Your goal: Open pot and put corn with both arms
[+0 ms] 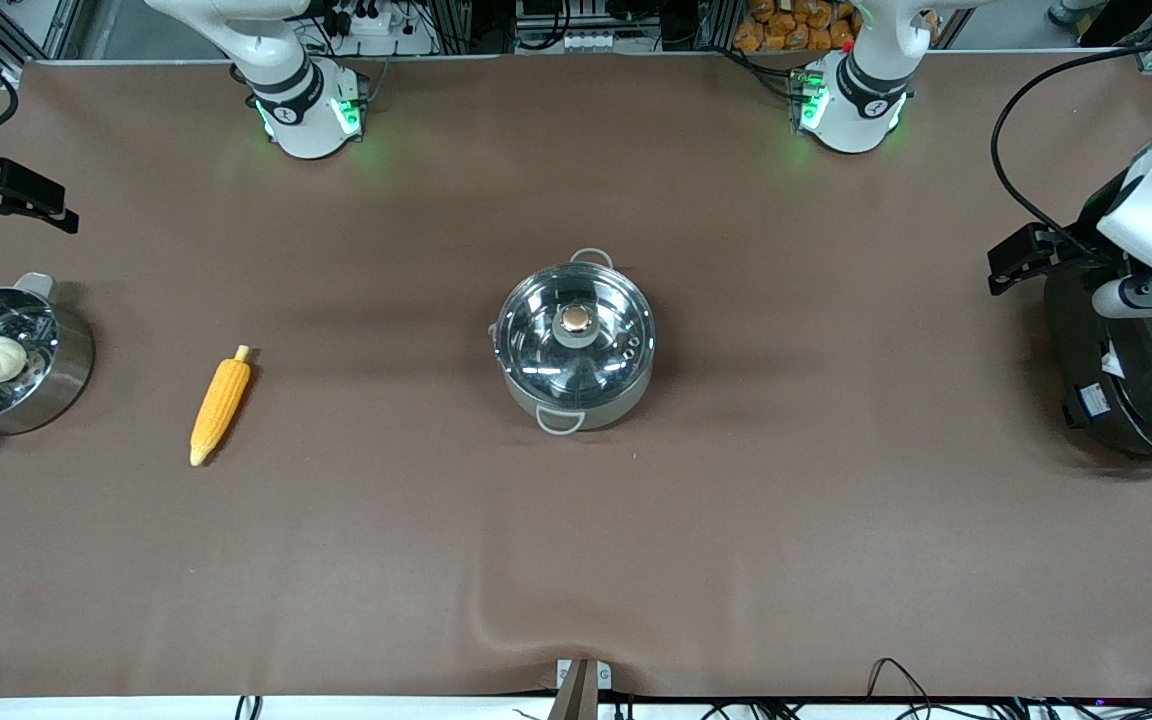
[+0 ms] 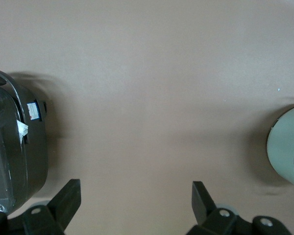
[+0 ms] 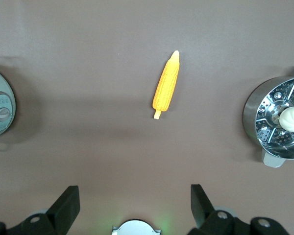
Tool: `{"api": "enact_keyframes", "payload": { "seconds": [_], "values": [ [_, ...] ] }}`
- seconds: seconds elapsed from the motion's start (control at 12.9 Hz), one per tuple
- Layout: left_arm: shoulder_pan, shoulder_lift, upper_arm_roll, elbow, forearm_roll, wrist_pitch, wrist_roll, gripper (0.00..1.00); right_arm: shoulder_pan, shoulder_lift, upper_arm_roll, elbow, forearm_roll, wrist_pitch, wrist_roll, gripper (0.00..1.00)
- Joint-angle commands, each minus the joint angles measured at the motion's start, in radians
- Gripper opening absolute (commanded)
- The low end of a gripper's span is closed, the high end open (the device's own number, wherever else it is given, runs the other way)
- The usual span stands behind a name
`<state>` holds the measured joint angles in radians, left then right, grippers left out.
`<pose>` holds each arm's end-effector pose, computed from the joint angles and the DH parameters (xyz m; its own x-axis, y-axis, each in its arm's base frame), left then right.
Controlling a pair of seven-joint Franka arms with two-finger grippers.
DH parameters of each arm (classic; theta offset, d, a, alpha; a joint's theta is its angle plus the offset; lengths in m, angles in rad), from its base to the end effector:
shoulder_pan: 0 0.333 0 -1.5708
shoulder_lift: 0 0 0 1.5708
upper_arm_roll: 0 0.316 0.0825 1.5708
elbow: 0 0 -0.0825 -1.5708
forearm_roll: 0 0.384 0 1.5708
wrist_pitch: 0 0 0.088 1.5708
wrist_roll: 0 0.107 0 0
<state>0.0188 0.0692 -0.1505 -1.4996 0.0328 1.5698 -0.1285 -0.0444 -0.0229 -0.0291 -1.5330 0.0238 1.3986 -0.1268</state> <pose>0.5718 -0.0690 0.6193 1.0000 -0.0028 0.0046 -0.0027 -0.9998 -0.0220 0.5278 -0.0362 0.6404 0.9925 0.0578 -0.1072 0.0540 -0.9978 -0.0383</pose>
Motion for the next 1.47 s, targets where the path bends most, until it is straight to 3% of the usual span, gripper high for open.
{"api": "enact_keyframes", "payload": {
  "seconds": [0.0, 0.77, 1.01, 1.39],
  "values": [
    [0.007, -0.022, 0.005, -0.010, -0.027, -0.019, 0.030, 1.00, -0.009, -0.005, 0.005, 0.004, -0.005, -0.009, -0.002, 1.00],
    [-0.049, 0.029, -0.038, 0.024, -0.020, -0.031, -0.037, 1.00, -0.011, -0.003, 0.005, 0.004, -0.004, -0.010, -0.001, 1.00],
    [-0.152, 0.067, -0.038, 0.027, -0.024, -0.013, -0.207, 1.00, -0.011, -0.003, 0.005, 0.004, -0.004, -0.010, -0.001, 1.00],
    [-0.360, 0.217, -0.041, 0.077, -0.025, 0.133, -0.585, 1.00, -0.009, 0.012, 0.005, 0.004, 0.001, -0.040, -0.001, 1.00]
  ]
}}
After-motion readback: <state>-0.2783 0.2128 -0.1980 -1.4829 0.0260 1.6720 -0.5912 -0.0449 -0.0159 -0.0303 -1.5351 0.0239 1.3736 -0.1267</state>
